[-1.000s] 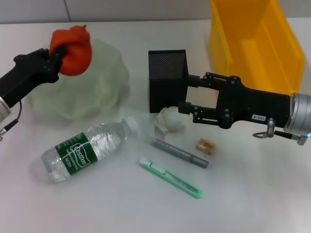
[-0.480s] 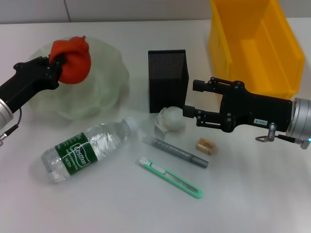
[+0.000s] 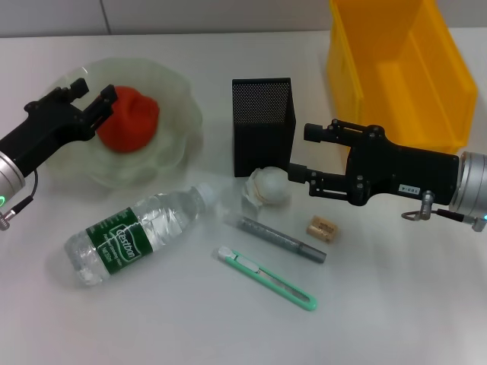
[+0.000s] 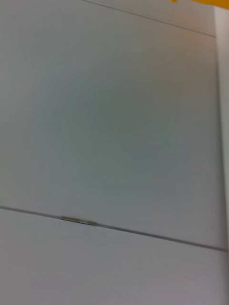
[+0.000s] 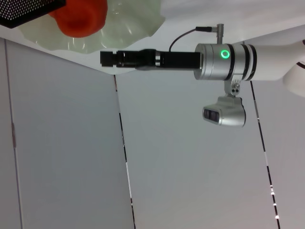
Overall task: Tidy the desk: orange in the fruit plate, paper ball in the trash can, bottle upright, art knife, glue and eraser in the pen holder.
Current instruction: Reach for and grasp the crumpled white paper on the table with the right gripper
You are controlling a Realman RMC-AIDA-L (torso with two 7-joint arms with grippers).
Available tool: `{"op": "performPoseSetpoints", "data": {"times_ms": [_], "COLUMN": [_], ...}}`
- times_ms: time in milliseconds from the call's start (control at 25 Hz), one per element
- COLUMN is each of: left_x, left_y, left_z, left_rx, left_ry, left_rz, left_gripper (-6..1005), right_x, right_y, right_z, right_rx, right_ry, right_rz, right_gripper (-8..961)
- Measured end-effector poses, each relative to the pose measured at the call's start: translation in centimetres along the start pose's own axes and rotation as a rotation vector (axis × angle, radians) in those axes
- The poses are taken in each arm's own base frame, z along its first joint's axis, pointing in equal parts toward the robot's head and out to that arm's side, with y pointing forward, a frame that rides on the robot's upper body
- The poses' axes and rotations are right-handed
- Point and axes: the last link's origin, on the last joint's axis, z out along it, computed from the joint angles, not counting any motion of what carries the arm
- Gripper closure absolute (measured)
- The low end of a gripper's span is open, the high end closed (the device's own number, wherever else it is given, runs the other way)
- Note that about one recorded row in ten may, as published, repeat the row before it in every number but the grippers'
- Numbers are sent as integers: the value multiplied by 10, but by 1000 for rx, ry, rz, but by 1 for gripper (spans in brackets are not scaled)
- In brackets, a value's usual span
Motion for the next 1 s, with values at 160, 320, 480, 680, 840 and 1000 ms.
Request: {"op": "performPoseSetpoints", "data": {"times_ms": [160, 320, 480, 680, 840, 1000], "left_x": [10, 28, 43, 39, 27, 22], "left_y": [3, 16, 32, 46, 47, 46], "left_z": [-4, -14, -29, -45, -55, -60], "left_rx": [-49, -214, -432, -615, -640, -637], "left_ry": [51, 110, 108, 9, -73, -91], "left_rz": [-23, -73, -90, -72, -45, -25], "left_gripper": [499, 321, 276, 277, 278, 278], "right_x": [0, -3, -10, -30, -45, -73], "right_y": [0, 0, -1, -6, -9, -17], "right_z": [0, -1, -3, -14, -21, -24], "right_rx": [0, -5, -22, -78, -119, -200], "right_ry": [0, -15, -29, -32, -8, 137], "right_rz": [-2, 7, 14, 36, 41, 50], "right_gripper": [211, 211, 211, 212, 212, 212]}}
